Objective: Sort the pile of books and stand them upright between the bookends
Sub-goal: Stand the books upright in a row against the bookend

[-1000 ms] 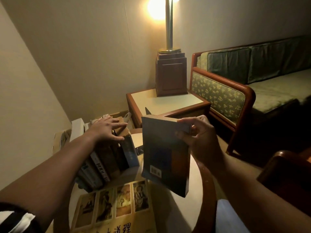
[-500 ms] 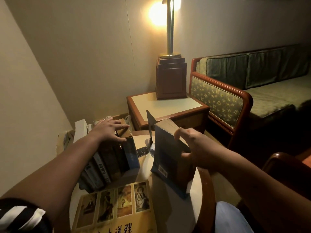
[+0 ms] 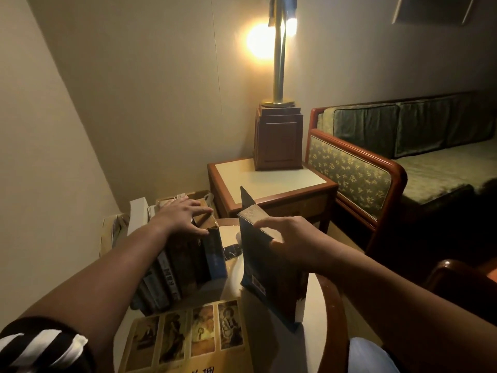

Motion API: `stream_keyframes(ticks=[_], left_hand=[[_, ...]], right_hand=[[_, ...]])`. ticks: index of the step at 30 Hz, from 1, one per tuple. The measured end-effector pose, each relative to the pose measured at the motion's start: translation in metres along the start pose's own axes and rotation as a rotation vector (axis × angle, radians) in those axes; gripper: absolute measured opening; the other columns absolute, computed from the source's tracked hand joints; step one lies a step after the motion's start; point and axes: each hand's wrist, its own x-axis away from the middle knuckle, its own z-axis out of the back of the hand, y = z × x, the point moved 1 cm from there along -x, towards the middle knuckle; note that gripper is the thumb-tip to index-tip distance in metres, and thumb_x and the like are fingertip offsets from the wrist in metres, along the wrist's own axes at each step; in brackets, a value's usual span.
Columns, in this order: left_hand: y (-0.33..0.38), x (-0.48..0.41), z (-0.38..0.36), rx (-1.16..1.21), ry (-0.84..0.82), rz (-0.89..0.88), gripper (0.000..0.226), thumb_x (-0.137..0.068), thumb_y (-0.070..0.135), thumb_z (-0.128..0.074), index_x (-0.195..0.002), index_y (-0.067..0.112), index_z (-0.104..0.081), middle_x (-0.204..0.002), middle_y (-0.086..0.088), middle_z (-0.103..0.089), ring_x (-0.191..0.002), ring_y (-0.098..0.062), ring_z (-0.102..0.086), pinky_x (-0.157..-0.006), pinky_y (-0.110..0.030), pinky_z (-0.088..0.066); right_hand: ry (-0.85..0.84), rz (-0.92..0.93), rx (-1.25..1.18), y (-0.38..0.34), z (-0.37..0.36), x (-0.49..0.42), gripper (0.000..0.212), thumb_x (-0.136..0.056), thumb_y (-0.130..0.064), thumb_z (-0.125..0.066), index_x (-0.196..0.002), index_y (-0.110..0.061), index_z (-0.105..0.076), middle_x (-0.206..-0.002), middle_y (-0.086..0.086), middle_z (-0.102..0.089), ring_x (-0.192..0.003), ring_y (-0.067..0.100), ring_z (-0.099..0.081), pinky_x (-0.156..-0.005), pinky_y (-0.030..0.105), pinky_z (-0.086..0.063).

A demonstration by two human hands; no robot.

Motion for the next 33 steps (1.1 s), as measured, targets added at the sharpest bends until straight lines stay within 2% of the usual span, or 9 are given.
stream_keyframes(ticks=[4,7,10,15,18,23,25,28,33], left_hand=[[-0.001,0.000,0.000,0.020,0.012,-0.011,0.073,-0.084,0.067,-0.057,-0.147,0.048,-0.028,-0.162,0.004,-0.021,-0.151,-0.028,-0.007,-0.120,-0.053,-0.013],[0.000,0.001,-0.003,0.045,0.017,-0.009,0.073,-0.083,0.066,-0.059,-0.148,0.047,-0.030,-0.162,0.004,-0.021,-0.151,-0.028,-0.007,-0.120,-0.054,-0.011],[0.001,0.002,-0.003,0.035,0.024,-0.008,0.074,-0.084,0.066,-0.059,-0.148,0.046,-0.030,-0.162,0.005,-0.020,-0.151,-0.026,-0.007,-0.120,-0.052,-0.010],[0.002,0.000,-0.001,0.064,0.039,-0.025,0.074,-0.085,0.060,-0.062,-0.149,0.042,-0.029,-0.162,0.003,-0.020,-0.151,-0.026,-0.005,-0.120,-0.050,-0.007],[0.000,-0.002,-0.004,0.123,0.086,-0.006,0.082,-0.082,0.054,-0.069,-0.151,0.035,-0.029,-0.161,-0.002,-0.025,-0.151,-0.026,-0.012,-0.120,-0.046,-0.010],[-0.003,-0.005,-0.009,0.152,0.159,0.042,0.092,-0.074,0.059,-0.073,-0.148,0.025,-0.030,-0.154,-0.005,-0.037,-0.145,-0.026,-0.028,-0.120,-0.045,-0.018],[-0.004,-0.004,-0.011,0.172,0.175,0.052,0.097,-0.072,0.061,-0.073,-0.149,0.026,-0.027,-0.152,-0.004,-0.038,-0.142,-0.027,-0.032,-0.118,-0.045,-0.021],[-0.006,-0.005,-0.013,0.199,0.185,0.049,0.106,-0.071,0.063,-0.073,-0.152,0.031,-0.015,-0.155,-0.005,-0.035,-0.144,-0.028,-0.030,-0.120,-0.047,-0.018],[-0.007,-0.002,-0.010,0.196,0.177,0.045,0.116,-0.074,0.057,-0.075,-0.154,0.037,0.007,-0.157,-0.008,-0.031,-0.146,-0.030,-0.025,-0.121,-0.047,-0.013]], right_hand=[[0.070,0.011,-0.059,-0.006,-0.006,-0.008,0.055,-0.095,-0.006,-0.059,-0.141,-0.036,-0.051,-0.150,-0.005,-0.048,-0.136,0.022,-0.048,-0.086,0.023,-0.056],[0.084,-0.017,-0.057,-0.014,-0.006,-0.022,0.054,-0.096,-0.005,-0.059,-0.142,-0.033,-0.051,-0.150,-0.002,-0.048,-0.139,0.023,-0.044,-0.092,0.026,-0.053],[0.082,-0.027,-0.022,-0.024,-0.006,-0.044,0.052,-0.095,-0.005,-0.061,-0.141,-0.027,-0.053,-0.147,0.002,-0.051,-0.136,0.022,-0.048,-0.095,0.022,-0.047],[0.143,-0.038,-0.072,-0.035,-0.008,-0.077,0.049,-0.095,-0.003,-0.059,-0.139,-0.026,-0.055,-0.146,0.004,-0.051,-0.133,0.024,-0.050,-0.090,0.018,-0.046],[0.192,-0.015,-0.087,-0.040,-0.012,-0.098,0.045,-0.096,-0.004,-0.058,-0.136,-0.023,-0.058,-0.143,0.006,-0.055,-0.129,0.027,-0.054,-0.092,0.026,-0.052],[0.269,0.008,-0.123,-0.050,-0.026,-0.133,0.034,-0.094,-0.010,-0.060,-0.125,-0.021,-0.067,-0.132,0.007,-0.064,-0.115,0.028,-0.061,-0.083,0.027,-0.051],[0.271,0.004,-0.119,-0.050,-0.033,-0.145,0.032,-0.092,-0.010,-0.061,-0.121,-0.022,-0.068,-0.130,0.007,-0.065,-0.112,0.026,-0.061,-0.080,0.025,-0.050],[0.282,-0.024,-0.139,-0.049,-0.041,-0.152,0.037,-0.093,-0.013,-0.063,-0.130,-0.017,-0.063,-0.133,0.007,-0.063,-0.115,0.025,-0.061,-0.084,0.026,-0.049],[0.263,-0.137,-0.239,-0.049,-0.043,-0.153,0.047,-0.099,-0.035,-0.056,-0.139,-0.013,-0.048,-0.135,0.009,-0.060,-0.109,0.022,-0.060,-0.080,0.026,-0.046]])
